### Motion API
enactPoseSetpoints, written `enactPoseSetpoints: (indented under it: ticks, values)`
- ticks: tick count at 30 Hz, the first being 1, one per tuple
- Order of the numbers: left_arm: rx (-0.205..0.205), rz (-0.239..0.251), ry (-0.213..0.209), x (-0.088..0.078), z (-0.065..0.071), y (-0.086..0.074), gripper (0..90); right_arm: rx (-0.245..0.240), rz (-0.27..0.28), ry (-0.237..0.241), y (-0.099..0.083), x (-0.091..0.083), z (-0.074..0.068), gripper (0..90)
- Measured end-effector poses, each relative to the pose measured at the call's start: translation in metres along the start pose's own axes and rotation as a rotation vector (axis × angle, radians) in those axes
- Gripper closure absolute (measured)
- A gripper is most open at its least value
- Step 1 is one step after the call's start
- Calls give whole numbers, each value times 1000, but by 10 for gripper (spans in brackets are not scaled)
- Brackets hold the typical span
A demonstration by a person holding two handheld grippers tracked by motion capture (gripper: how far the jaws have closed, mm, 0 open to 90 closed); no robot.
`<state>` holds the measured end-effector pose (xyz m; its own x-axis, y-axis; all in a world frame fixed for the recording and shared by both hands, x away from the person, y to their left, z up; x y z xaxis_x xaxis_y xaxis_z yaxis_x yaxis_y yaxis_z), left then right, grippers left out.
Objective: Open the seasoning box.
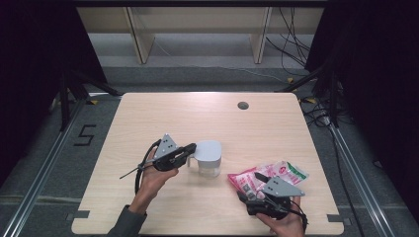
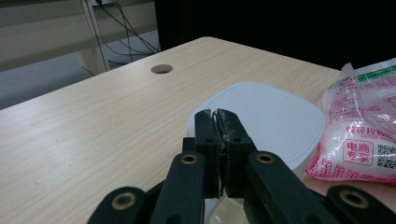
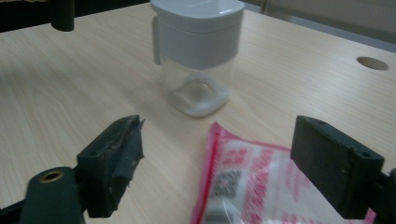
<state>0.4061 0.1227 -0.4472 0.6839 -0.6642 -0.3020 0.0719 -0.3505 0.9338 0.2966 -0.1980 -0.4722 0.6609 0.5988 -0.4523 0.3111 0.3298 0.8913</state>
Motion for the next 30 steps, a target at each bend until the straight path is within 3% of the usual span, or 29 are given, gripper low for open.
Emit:
enactPoseSetpoints:
  ticks: [2,3,4,5,9,11,14,15,16,18,19,21,23,25,30]
  values:
    - [0,-1,0,0,0,0,869,-25,15,13,3,6,1,217]
    - [-1,-1,0,0,0,0,869,2,1,22,6,11,0,249]
    - [-1,0,0,0,0,0,869,-13,1,34,9,15,2,283]
    - [0,0,1,0,0,0,869,24,-5,43,10,19,1,317]
    - [13,-13,0,-2,-1,0,869,37,-5,70,15,33,10,444]
    - [11,-9,-1,-1,-1,0,869,20,-1,60,17,35,14,521]
    - [4,-5,2,-1,0,0,869,53,-2,58,21,37,17,600]
    - [3,-4,2,-1,-1,0,869,34,22,43,22,40,20,615]
    - [3,-1,-3,-1,-2,-1,869,49,8,60,23,41,20,643]
    - [4,-2,-9,-1,-3,-1,869,24,6,43,25,44,22,684]
    - [3,-2,-5,-1,-2,-1,869,38,-5,49,25,45,21,712]
    - [2,-4,-2,-1,-1,0,869,7,-3,56,29,50,20,793]
    - [4,-2,-3,-1,-2,-1,869,-17,2,47,31,51,21,817]
    - [3,-3,-2,-1,-2,-1,869,3,-4,51,33,54,19,842]
    - [3,-1,2,-2,-5,-2,870,-16,8,53,36,63,22,878]
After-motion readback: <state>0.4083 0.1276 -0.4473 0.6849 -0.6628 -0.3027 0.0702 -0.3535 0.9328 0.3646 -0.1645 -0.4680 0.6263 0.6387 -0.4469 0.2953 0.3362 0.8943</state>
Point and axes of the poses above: each handheld gripper's, and its own axes: x roughly forward along the jaws, y roughly out of its top, z roughly to its right, the point moved 1 cm from there along x, roughly forward along the jaws, and after that the axes turned 1 degree about -y, right-handed, at the moved point
